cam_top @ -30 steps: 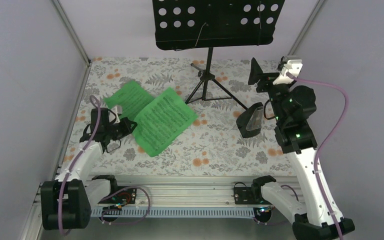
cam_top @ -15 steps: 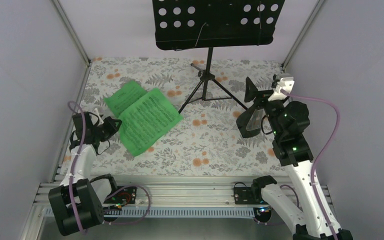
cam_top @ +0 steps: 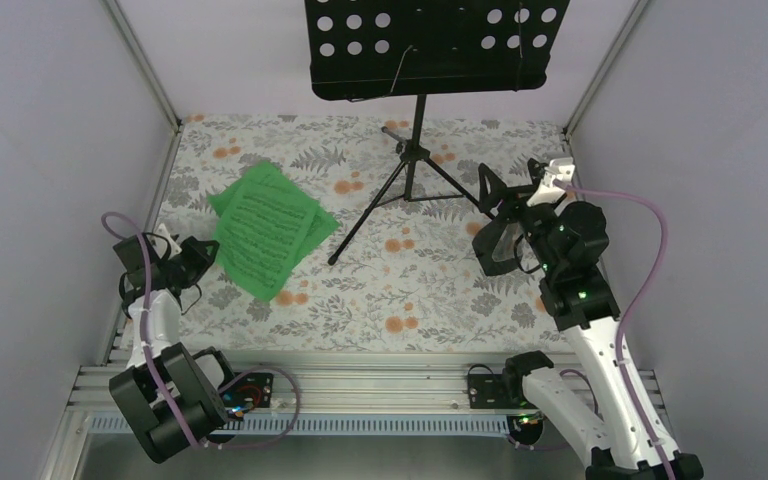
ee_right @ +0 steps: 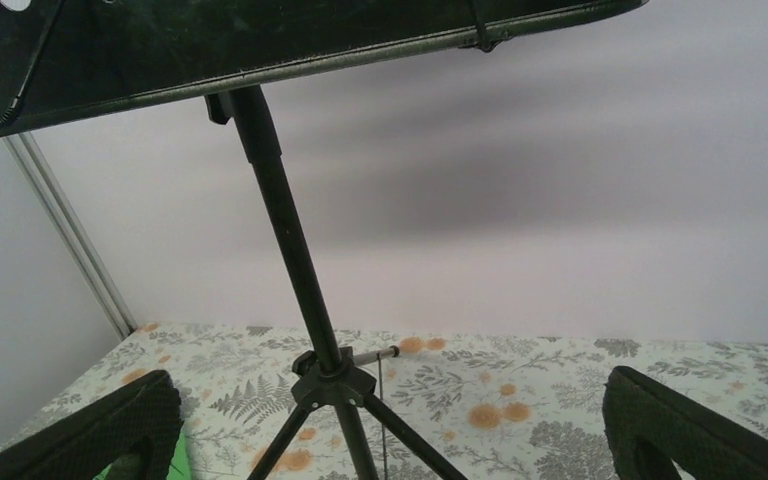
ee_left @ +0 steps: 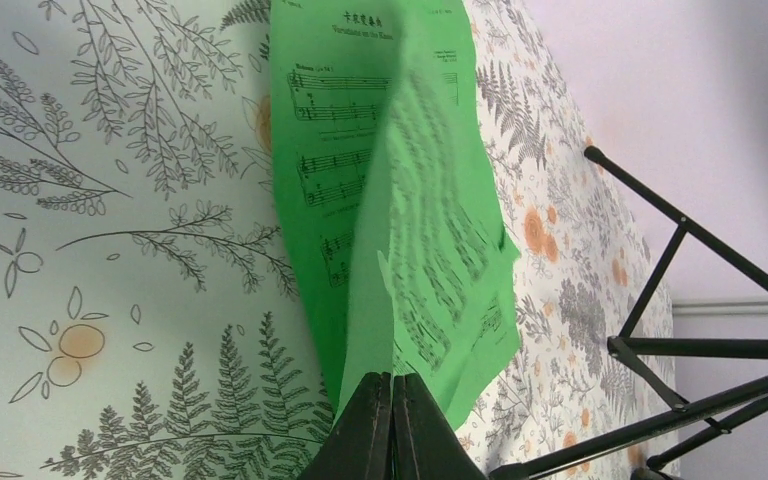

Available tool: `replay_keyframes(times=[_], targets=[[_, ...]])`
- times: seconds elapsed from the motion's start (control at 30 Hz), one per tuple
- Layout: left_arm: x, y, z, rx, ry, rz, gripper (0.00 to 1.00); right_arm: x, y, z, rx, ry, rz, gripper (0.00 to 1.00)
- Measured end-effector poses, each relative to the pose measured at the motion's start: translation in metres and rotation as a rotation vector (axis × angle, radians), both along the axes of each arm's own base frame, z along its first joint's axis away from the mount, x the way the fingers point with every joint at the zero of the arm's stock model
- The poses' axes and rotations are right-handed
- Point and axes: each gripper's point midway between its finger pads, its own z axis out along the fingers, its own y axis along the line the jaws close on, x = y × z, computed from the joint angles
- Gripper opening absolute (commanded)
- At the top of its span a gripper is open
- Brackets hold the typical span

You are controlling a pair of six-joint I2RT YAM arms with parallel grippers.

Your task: Pack up the instrument practice props

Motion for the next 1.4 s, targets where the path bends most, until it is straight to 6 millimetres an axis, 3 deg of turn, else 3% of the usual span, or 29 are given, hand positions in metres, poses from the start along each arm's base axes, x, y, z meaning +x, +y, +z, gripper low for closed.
replay_keyframes(times=[0.3,0.43,0.57,0.7,0.9,1.23,1.3,1.4], targets=[[-0.004,-0.001,-0.003,0.005,0.005,-0.022,0.03,0.012,0.020,-0.022,0.058,0.083,0.092,1.00],[-0.004,-0.005,-0.002,0.003,0.001,-0.042,0.12,0.017,0.037,-0.042,0.116,0.141,0.180,1.00],[-0.004,-0.018,-0.005,-0.003,0.008,-0.094,0.35,0.023,0.051,-0.060,0.163,0.203,0.245,1.00],[-0.005,-0.024,-0.005,0.005,0.013,-0.121,0.66,0.027,0.058,-0.067,0.188,0.234,0.280,1.00],[0.006,-0.007,0.031,0.122,-0.035,-0.088,0.98,0.026,0.061,-0.065,0.205,0.236,0.297,1.00],[0.002,0.025,0.082,0.365,-0.087,0.054,0.97,0.024,0.060,-0.067,0.219,0.241,0.294,1.00],[0.004,0.021,0.088,0.391,-0.104,0.032,0.95,0.023,0.059,-0.069,0.226,0.242,0.287,1.00],[0.008,-0.010,0.101,0.431,-0.159,-0.081,0.93,0.019,0.058,-0.076,0.242,0.248,0.286,1.00]])
